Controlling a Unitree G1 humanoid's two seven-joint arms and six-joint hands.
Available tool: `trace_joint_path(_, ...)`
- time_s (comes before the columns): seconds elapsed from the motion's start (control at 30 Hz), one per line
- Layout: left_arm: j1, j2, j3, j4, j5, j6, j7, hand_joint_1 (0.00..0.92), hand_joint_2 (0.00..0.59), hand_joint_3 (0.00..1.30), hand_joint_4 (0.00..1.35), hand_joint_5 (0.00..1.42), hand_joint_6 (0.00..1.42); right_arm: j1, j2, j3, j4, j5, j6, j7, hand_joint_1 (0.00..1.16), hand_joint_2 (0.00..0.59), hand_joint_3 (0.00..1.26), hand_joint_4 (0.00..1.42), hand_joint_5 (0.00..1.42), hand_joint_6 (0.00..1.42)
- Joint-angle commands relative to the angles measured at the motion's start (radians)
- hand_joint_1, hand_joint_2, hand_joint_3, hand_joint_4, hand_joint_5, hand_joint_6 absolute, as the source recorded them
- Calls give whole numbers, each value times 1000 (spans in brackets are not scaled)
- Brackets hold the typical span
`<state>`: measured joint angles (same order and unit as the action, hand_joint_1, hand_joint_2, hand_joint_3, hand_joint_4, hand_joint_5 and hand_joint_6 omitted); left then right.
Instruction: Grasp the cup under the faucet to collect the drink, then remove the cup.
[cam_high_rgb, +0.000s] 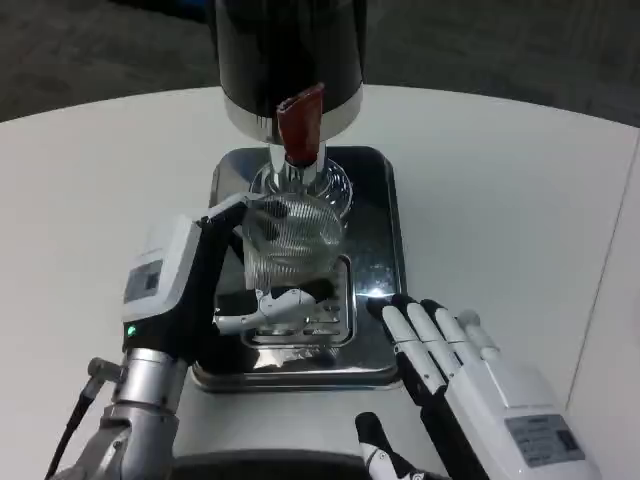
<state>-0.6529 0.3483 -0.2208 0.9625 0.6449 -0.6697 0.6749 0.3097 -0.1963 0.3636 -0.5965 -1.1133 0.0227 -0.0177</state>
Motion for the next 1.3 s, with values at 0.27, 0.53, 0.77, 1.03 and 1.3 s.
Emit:
trace_joint_path(0.27,-45,23,-55,71,8,-7,32,624,107,857,867,1071,1127,30,11,-22,-25,4,18,10,360,525,47,0,0,8)
trace_joint_path(0.53,-12,32,-68,41,-5,-1,4,463,86,531,510,751,749,20,28,-16,-7,7,16,10,361,525,70,0,5,28)
trace_joint_path(0.77,-3,37,-77,40,-4,9,2,413,70,257,281,556,468,22,38,-27,-1,17,25,11,361,524,73,0,22,33)
trace_joint_path(1.03,-1,37,-75,36,-7,11,13,344,59,72,116,420,301,37,45,-36,-10,16,41,17,360,518,81,0,33,34)
trace_joint_path(1.3,36,62,-30,-1,-74,-41,-30,132,17,22,32,331,223,23,56,-27,6,14,43,20,352,510,95,0,49,44)
